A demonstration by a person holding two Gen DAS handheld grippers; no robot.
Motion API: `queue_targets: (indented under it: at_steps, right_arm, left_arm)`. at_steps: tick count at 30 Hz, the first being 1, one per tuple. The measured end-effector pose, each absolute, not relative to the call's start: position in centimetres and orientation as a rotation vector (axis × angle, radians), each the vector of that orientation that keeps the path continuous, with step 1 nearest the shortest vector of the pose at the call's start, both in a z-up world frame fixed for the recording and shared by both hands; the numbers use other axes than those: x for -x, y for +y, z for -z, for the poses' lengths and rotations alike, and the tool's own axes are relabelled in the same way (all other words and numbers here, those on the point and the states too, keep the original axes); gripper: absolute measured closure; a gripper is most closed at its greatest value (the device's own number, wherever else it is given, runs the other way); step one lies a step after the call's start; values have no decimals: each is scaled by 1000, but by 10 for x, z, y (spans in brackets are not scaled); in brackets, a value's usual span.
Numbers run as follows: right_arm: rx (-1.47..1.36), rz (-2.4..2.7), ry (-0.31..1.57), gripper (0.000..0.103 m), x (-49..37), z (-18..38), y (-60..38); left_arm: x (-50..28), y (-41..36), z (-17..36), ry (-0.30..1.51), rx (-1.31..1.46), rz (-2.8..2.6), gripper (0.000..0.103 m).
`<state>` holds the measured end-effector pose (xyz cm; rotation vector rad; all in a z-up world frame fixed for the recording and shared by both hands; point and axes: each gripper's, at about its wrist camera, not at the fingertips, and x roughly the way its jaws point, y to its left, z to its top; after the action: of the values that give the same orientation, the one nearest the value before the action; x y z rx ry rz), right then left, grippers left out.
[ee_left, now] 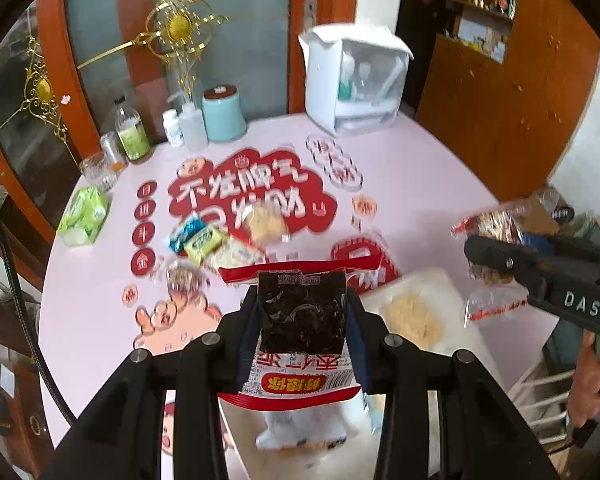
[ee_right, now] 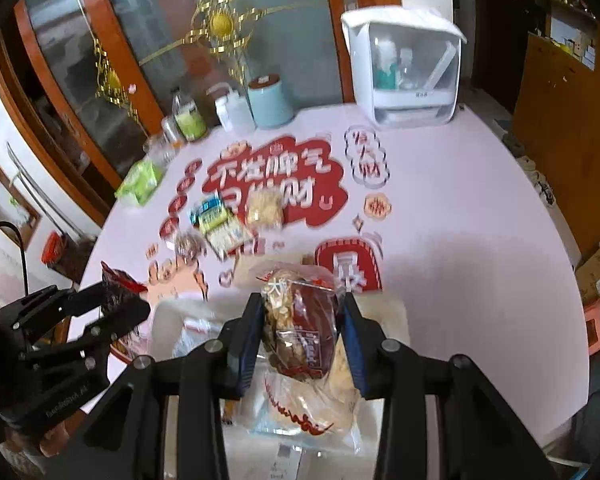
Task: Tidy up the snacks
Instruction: 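Carry both bags over the white tray and open both grippers to drop them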
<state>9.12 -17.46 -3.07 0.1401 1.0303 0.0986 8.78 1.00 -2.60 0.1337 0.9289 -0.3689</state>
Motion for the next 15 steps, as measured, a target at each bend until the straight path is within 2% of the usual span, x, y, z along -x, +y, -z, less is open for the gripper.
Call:
queue_targets:
  at_steps: [7, 15]
  right_arm:
    - [-135, -91, 1122, 65, -75, 63, -168]
    - [-132, -68, 1194, 65, -68, 90, -164]
  left_arm:
    - [-56, 7, 74, 1047, -183, 446, 65]
    - [-36, -9, 100, 1092, -263, 500, 65]
